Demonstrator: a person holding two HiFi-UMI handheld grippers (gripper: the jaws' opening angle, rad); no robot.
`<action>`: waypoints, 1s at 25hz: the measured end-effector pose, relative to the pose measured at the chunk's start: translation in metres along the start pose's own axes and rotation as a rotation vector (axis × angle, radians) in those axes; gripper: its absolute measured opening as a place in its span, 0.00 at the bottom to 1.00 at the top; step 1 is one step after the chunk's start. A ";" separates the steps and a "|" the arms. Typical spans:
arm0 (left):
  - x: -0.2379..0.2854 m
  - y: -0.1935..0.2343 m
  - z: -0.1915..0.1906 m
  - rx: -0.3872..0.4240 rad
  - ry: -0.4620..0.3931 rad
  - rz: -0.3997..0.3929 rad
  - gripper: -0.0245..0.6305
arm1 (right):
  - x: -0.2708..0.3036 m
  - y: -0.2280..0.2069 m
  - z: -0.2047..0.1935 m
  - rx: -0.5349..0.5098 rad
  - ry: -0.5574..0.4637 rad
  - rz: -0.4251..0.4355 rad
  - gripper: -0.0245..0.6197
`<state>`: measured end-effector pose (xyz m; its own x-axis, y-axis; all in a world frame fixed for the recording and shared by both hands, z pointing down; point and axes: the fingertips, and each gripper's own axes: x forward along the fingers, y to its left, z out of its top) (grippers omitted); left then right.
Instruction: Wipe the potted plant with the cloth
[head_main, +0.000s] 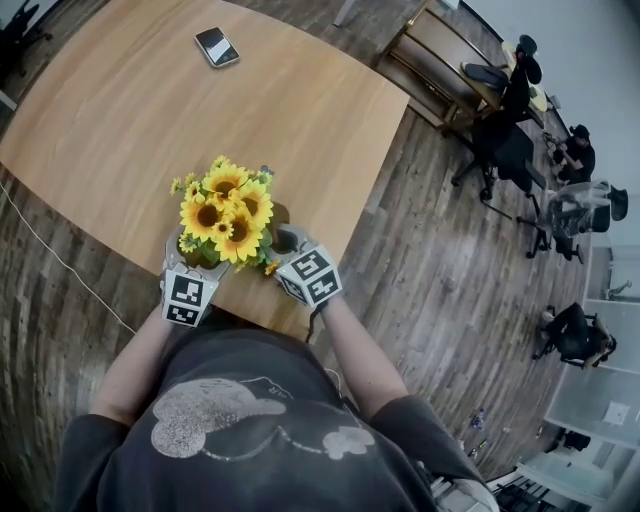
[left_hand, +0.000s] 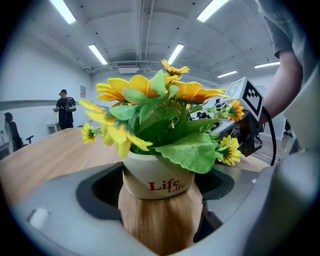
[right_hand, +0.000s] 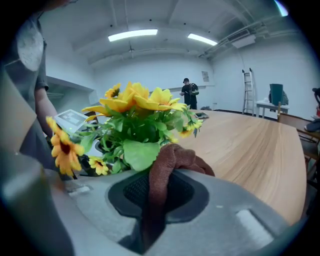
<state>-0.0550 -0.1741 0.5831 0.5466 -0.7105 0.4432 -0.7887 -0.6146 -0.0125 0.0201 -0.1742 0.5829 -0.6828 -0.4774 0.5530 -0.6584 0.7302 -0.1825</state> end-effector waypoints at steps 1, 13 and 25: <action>0.000 0.000 0.000 0.000 0.000 0.002 0.78 | -0.001 0.004 -0.002 0.000 0.000 0.008 0.11; 0.000 0.010 0.004 0.023 0.013 -0.006 0.78 | -0.005 0.059 -0.012 -0.047 0.032 0.145 0.11; -0.006 0.009 0.000 0.090 -0.006 -0.155 0.76 | -0.038 -0.005 -0.006 0.098 -0.067 -0.059 0.11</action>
<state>-0.0654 -0.1753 0.5798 0.6618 -0.6067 0.4404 -0.6666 -0.7450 -0.0245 0.0515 -0.1569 0.5682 -0.6596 -0.5517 0.5104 -0.7234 0.6504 -0.2318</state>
